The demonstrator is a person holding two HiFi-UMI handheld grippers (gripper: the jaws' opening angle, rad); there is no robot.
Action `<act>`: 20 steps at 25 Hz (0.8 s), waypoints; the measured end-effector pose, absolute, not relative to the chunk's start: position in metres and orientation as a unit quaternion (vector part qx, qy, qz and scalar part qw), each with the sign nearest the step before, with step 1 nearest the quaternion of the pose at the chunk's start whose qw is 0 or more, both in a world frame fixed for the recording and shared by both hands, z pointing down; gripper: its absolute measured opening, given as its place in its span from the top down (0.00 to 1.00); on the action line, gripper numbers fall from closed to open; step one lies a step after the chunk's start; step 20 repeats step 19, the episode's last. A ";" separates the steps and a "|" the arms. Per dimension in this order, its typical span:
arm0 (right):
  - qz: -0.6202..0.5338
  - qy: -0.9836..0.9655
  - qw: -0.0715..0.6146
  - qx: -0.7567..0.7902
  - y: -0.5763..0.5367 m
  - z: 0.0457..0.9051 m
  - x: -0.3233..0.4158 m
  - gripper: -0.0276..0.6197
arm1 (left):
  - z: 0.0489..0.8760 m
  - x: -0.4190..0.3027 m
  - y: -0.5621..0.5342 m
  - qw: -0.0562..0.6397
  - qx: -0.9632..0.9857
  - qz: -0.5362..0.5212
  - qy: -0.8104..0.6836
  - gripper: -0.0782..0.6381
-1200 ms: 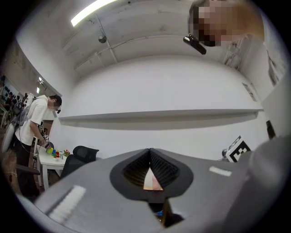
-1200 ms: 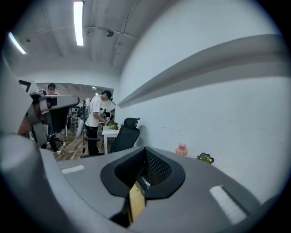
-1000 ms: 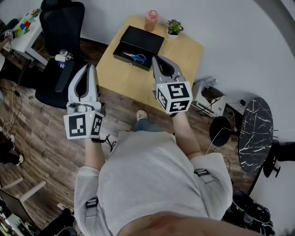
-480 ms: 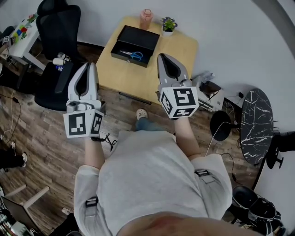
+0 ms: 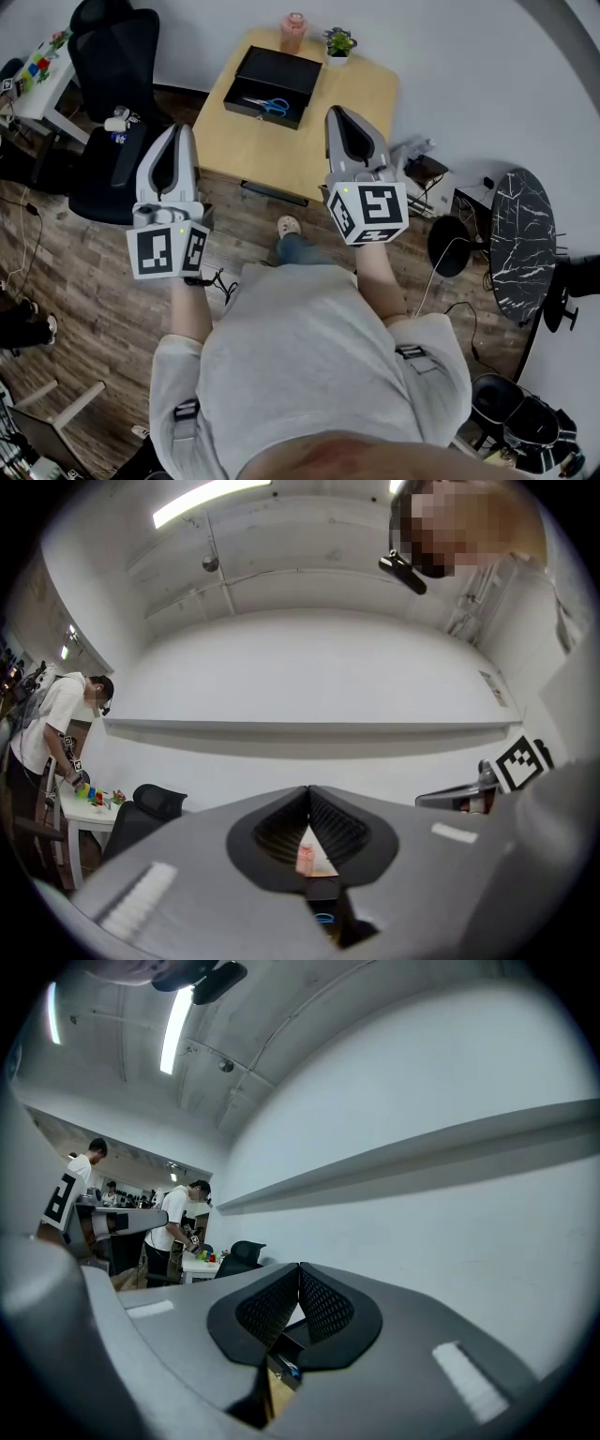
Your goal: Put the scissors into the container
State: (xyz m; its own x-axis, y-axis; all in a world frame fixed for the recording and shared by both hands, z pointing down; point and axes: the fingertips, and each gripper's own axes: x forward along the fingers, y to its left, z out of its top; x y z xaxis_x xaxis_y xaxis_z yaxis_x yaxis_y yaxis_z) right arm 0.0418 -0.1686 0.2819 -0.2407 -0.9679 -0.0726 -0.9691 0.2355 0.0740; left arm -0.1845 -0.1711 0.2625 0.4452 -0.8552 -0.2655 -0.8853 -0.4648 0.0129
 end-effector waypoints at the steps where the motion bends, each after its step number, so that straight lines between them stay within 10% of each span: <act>1: 0.051 0.785 0.006 -0.617 -0.167 0.283 0.041 0.95 | 0.263 -0.186 -0.170 0.063 -0.848 0.118 0.513 0.81; 20: 0.054 0.779 0.011 -0.624 -0.156 0.279 0.036 0.95 | 0.266 -0.193 -0.164 0.057 -0.849 0.119 0.512 0.81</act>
